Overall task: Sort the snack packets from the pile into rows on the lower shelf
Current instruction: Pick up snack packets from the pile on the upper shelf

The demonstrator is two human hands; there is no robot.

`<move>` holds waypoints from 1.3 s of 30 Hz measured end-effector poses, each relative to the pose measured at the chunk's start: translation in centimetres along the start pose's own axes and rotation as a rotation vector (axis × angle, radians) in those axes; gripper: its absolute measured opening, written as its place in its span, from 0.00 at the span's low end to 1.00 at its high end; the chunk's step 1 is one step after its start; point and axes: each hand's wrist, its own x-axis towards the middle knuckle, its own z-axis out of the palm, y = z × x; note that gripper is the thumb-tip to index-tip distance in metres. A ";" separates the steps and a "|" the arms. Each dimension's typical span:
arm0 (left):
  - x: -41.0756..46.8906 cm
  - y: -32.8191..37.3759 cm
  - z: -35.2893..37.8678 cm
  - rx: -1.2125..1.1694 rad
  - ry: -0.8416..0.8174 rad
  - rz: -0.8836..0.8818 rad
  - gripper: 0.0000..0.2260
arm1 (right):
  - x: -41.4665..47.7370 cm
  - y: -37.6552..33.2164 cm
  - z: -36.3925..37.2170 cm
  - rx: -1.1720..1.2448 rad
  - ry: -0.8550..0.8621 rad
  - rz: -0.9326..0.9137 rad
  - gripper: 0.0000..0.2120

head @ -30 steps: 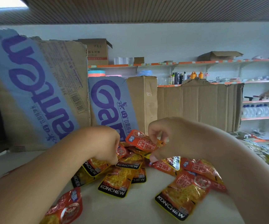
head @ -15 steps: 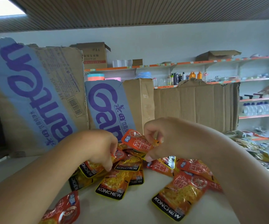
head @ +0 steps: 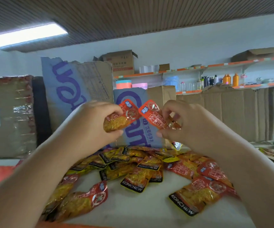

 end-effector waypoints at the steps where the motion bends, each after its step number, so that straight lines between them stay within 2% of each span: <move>1: -0.9 0.0 -0.6 0.011 0.048 -0.002 0.23 | 0.0 -0.4 -0.1 -0.009 0.013 -0.027 0.17; 6: -4.4 -0.5 -3.1 -0.012 0.219 -0.011 0.24 | 0.4 -3.1 -1.1 -0.099 0.079 -0.133 0.17; 15: -10.8 -4.9 -8.4 -0.014 0.311 -0.061 0.21 | 0.8 -11.6 3.3 -0.013 0.084 -0.212 0.18; 23: -21.4 -14.0 -14.2 -0.013 0.321 -0.242 0.19 | 1.8 -23.4 14.0 0.150 0.029 -0.260 0.18; 31: -35.0 -24.4 -20.7 -0.008 0.301 -0.455 0.20 | 2.6 -38.1 27.0 0.366 -0.035 -0.289 0.18; 39: -44.1 -31.2 -24.4 0.035 0.257 -0.628 0.22 | 1.5 -47.0 37.5 0.530 -0.104 -0.208 0.19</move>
